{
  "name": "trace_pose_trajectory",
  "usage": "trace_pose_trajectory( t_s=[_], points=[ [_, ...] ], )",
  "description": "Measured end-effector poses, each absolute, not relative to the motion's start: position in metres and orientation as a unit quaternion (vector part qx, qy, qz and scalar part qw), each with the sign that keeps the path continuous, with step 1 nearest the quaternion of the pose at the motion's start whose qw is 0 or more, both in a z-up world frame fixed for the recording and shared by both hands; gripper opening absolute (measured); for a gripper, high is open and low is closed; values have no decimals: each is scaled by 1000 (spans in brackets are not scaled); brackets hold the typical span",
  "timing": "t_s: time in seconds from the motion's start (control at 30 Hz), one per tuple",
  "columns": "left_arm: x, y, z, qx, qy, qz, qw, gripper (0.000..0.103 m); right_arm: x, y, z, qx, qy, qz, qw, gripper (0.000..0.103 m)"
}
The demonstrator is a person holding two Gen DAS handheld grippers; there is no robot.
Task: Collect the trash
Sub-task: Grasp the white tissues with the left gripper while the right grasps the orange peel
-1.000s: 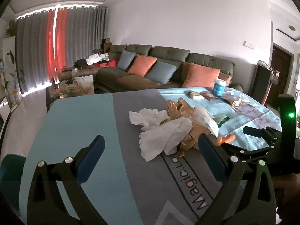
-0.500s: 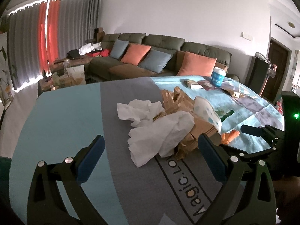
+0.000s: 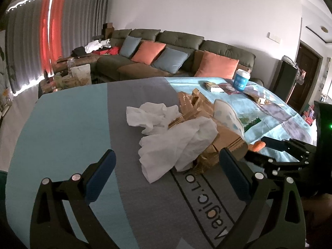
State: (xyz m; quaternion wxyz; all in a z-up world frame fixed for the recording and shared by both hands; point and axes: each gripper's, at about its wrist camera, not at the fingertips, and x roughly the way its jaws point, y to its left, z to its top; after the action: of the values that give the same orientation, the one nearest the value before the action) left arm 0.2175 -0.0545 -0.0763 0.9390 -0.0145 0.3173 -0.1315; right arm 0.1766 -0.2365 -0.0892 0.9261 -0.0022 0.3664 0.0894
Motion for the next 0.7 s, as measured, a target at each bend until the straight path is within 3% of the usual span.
trace_pose_trajectory(
  t_s=[0.7],
  points=[
    [228, -59, -77, -9, 341, -154, 927, 98, 173, -246, -91, 23, 374, 102, 922, 24]
  ],
)
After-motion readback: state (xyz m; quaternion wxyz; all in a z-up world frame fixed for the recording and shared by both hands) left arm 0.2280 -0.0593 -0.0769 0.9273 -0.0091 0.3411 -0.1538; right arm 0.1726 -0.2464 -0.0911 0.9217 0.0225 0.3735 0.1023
